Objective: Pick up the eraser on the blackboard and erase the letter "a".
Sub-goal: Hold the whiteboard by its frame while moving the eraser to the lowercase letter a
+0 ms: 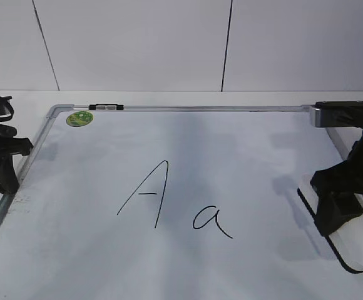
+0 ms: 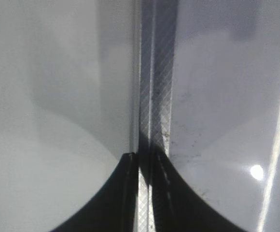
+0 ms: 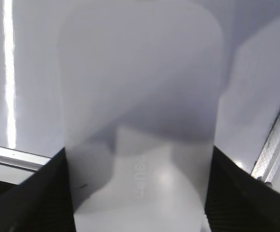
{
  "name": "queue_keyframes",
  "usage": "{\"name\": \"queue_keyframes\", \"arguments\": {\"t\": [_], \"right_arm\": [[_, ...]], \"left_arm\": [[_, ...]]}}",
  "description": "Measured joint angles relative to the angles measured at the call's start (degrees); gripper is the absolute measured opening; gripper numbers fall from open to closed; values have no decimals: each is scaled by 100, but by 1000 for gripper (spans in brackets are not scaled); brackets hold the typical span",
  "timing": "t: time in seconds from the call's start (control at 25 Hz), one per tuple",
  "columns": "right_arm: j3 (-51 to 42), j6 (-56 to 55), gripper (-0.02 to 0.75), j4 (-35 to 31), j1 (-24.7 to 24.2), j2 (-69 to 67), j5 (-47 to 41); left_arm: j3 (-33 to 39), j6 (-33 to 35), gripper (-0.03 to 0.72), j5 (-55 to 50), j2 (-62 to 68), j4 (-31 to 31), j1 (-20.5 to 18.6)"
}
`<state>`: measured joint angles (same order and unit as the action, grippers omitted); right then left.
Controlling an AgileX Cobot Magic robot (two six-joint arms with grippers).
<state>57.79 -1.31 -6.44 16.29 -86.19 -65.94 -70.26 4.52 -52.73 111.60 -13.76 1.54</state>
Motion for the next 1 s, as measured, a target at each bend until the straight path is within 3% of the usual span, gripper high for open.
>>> {"name": "queue_keyframes", "arguments": {"t": [0.12,0.68,1.0], "right_arm": [[0,4,559,0,0,0,2],[0,15,559,40,42,-136,12],[496,-295,559,777,996,-606,-139]], "left_arm": [[-12,0,19,-11,0,12,0],[-12,0,17,-11,0,12,0],[-12,0,17,-11,0,12,0]]}}
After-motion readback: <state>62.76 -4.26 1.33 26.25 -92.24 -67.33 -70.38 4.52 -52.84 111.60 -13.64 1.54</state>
